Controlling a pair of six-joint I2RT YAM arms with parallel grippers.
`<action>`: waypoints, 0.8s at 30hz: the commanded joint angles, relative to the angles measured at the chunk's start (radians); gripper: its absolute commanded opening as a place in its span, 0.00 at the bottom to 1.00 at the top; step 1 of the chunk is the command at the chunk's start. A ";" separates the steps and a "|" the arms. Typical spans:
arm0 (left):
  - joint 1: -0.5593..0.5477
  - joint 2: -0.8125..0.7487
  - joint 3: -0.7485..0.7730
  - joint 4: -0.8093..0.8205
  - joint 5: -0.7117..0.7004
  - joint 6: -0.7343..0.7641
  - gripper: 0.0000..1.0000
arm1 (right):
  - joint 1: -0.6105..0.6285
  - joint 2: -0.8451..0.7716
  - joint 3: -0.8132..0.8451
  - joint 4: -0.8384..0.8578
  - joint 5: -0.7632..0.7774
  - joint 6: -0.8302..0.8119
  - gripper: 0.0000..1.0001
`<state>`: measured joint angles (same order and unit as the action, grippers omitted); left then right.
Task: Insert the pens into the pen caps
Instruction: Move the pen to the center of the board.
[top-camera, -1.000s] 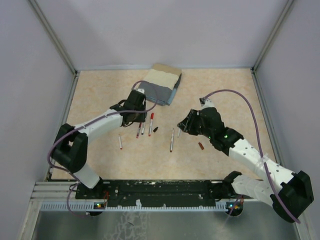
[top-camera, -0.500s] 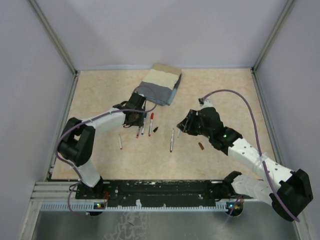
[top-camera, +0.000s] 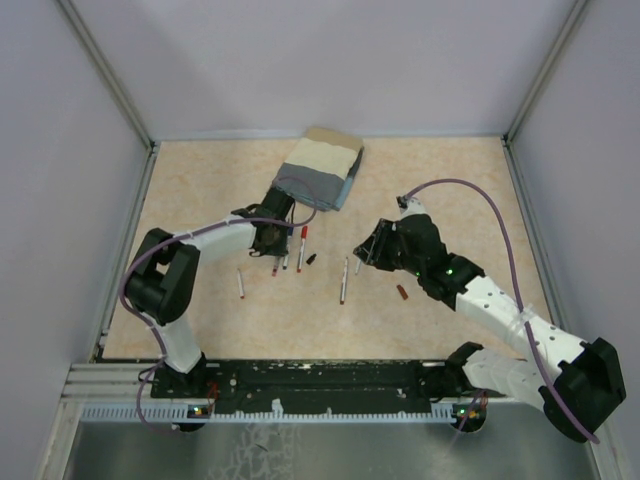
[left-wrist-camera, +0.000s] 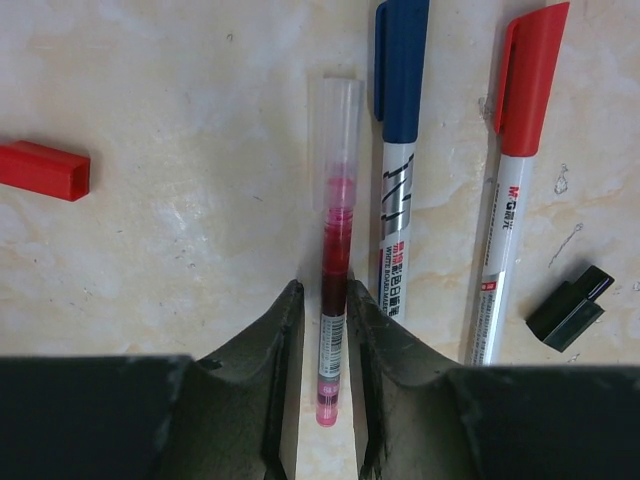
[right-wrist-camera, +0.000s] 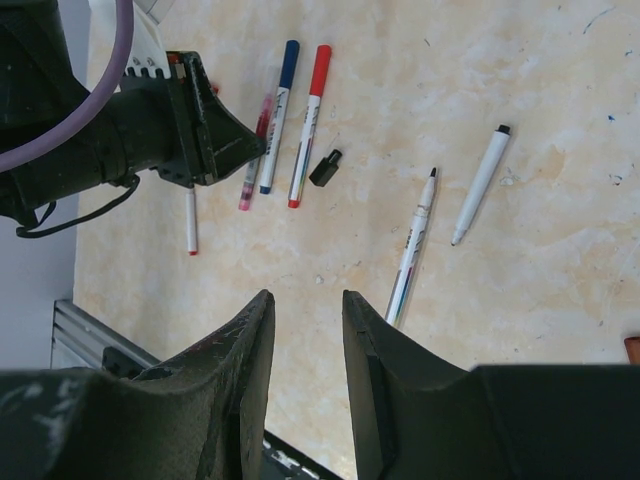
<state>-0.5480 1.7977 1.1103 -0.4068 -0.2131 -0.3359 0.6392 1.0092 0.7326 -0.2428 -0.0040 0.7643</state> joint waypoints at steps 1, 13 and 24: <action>0.003 0.023 0.023 -0.018 0.003 -0.001 0.27 | -0.001 0.005 0.004 0.048 -0.008 0.007 0.33; 0.030 0.059 0.075 -0.020 0.018 0.004 0.19 | 0.000 0.004 -0.001 0.045 -0.006 0.007 0.33; 0.044 0.063 0.097 -0.030 0.012 0.015 0.21 | 0.000 -0.003 -0.002 0.040 -0.001 0.006 0.33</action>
<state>-0.5121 1.8599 1.1927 -0.4171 -0.2050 -0.3351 0.6392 1.0100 0.7326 -0.2317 -0.0055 0.7643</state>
